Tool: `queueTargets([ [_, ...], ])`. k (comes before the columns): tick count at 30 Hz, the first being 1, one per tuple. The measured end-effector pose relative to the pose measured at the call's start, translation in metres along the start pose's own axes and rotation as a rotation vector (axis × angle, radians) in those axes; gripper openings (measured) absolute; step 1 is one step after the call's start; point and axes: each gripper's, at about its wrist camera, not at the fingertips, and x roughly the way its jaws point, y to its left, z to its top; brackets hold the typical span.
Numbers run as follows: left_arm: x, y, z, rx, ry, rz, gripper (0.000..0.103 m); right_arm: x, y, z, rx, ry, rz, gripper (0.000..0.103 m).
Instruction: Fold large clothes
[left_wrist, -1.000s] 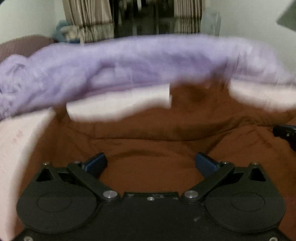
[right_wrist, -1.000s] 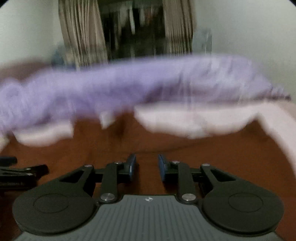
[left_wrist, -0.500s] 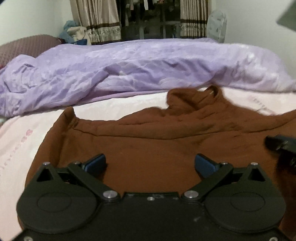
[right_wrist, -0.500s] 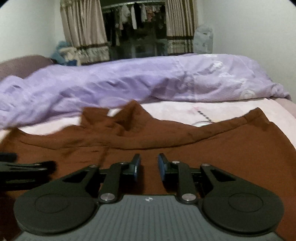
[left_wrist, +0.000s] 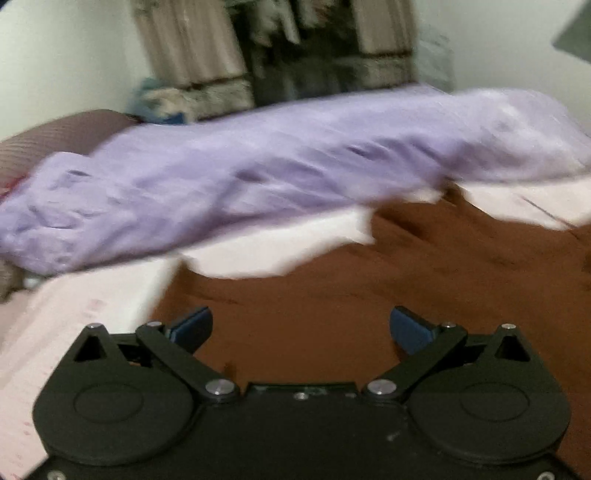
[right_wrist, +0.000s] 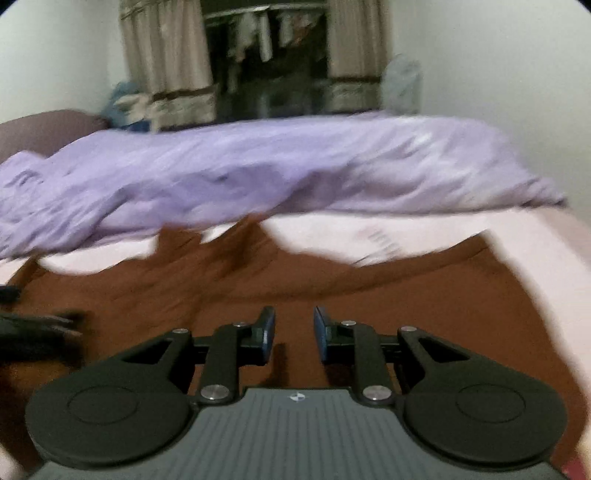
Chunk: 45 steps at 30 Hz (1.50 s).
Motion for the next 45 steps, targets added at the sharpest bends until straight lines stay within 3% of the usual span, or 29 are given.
queueTargets([
  [3,0.02,0.04,-0.001,-0.042,0.037,0.062,0.103,0.009,-0.042,0.008,0.051,0.006,-0.117,0.026],
  [6,0.058,0.062,-0.02,-0.021,0.152,0.129,0.103,0.042,-0.078,-0.002,0.066,0.126,-0.189,0.027],
  [8,0.073,0.078,-0.034,-0.113,0.162,0.053,0.103,0.056,-0.09,-0.013,0.057,0.13,-0.153,0.028],
  [10,0.073,0.09,-0.033,-0.182,0.188,0.026,0.103,0.053,-0.098,-0.011,0.095,0.128,-0.139,0.028],
  [13,0.061,0.086,-0.026,-0.116,0.169,0.078,0.103,0.038,-0.103,0.001,0.122,0.099,-0.169,0.028],
  [16,0.041,0.087,-0.017,-0.011,0.081,0.169,0.103,0.022,-0.115,0.008,0.116,0.029,-0.213,0.028],
  [18,0.038,0.101,-0.012,-0.039,0.038,0.208,0.103,0.024,-0.127,0.014,0.113,0.02,-0.239,0.028],
  [20,0.052,0.115,-0.011,-0.087,0.082,0.194,0.103,0.038,-0.143,0.012,0.111,0.062,-0.268,0.03],
  [23,0.082,0.122,-0.024,-0.107,0.182,0.186,0.103,0.073,-0.16,-0.004,0.115,0.205,-0.243,0.035],
  [29,0.087,0.114,-0.034,-0.084,0.17,0.241,0.103,0.071,-0.156,-0.009,0.13,0.161,-0.256,0.036],
  [33,0.065,0.111,-0.023,-0.053,0.132,0.288,0.103,0.039,-0.149,-0.003,0.095,0.066,-0.343,0.037],
  [34,0.058,0.115,-0.02,-0.064,0.13,0.288,0.103,0.03,-0.147,-0.001,0.093,0.037,-0.364,0.043],
  [37,0.03,0.137,-0.021,-0.139,0.132,0.208,0.103,0.001,-0.149,0.001,0.091,-0.022,-0.392,0.056],
  [40,0.001,0.154,-0.033,-0.168,0.152,0.111,0.103,-0.024,-0.154,-0.008,0.048,-0.025,-0.36,0.086],
  [45,-0.032,0.169,-0.071,-0.188,0.188,-0.039,0.103,-0.052,-0.166,-0.03,0.062,0.006,-0.263,0.089],
])
